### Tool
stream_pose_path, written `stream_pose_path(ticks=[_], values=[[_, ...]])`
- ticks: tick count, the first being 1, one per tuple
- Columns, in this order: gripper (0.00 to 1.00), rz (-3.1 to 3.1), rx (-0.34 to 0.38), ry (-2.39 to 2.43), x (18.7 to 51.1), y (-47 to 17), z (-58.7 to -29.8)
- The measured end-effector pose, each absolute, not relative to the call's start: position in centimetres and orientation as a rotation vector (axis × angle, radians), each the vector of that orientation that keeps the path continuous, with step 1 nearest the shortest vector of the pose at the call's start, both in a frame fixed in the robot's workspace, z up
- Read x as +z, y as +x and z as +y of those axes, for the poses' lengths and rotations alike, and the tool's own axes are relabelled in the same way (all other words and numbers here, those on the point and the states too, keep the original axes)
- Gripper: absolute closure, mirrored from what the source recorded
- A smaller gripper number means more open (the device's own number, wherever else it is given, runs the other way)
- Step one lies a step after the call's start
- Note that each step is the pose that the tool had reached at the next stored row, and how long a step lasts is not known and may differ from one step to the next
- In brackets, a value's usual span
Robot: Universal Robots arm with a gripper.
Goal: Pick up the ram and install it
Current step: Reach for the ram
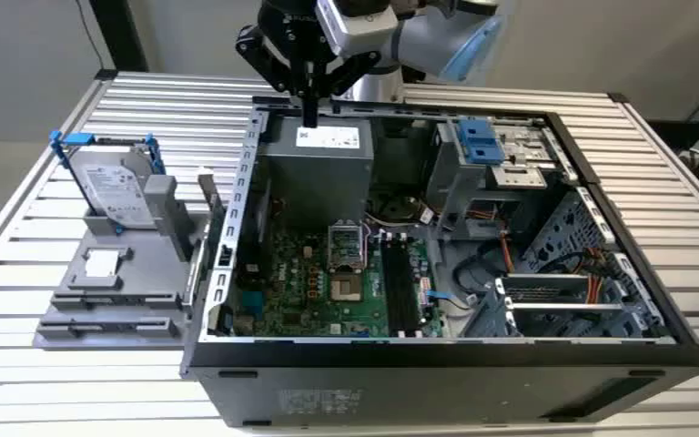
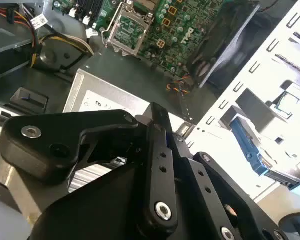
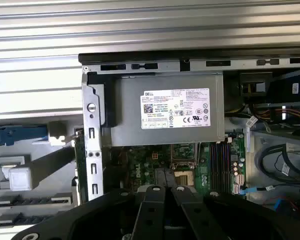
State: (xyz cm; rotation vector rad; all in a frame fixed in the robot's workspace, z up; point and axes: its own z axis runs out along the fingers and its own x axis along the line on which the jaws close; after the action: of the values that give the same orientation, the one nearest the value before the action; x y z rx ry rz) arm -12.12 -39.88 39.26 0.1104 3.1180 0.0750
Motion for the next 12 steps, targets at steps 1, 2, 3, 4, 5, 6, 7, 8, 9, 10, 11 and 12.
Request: stream_pose_path(ticks=[1, 2, 3, 4, 5, 6, 7, 8, 9, 10, 11, 12], values=[[1.00, 3.118, 0.075, 0.110, 39.26, -12.12, -39.88], [1.00, 3.118, 0.075, 0.110, 39.26, -12.12, -39.88], [1.00, 3.118, 0.075, 0.110, 39.26, -12.12, -39.88], [1.00, 3.118, 0.075, 0.110, 39.26, -12.12, -39.88], [1.00, 3.118, 0.075, 0.110, 39.26, -12.12, -39.88], [1.00, 3.118, 0.075, 0.110, 39.26, -12.12, -39.88], [1.00, 3.118, 0.075, 0.110, 39.26, -12.12, -39.88], [1.00, 3.118, 0.075, 0.110, 39.26, -12.12, -39.88], [1.00, 3.118, 0.075, 0.110, 39.26, -12.13, -39.88], [1.00, 3.118, 0.075, 0.110, 39.26, -12.16, -39.88], [1.00, 3.118, 0.075, 0.110, 39.27, -12.20, -39.88], [1.00, 3.118, 0.075, 0.110, 39.26, -12.26, -39.88]])
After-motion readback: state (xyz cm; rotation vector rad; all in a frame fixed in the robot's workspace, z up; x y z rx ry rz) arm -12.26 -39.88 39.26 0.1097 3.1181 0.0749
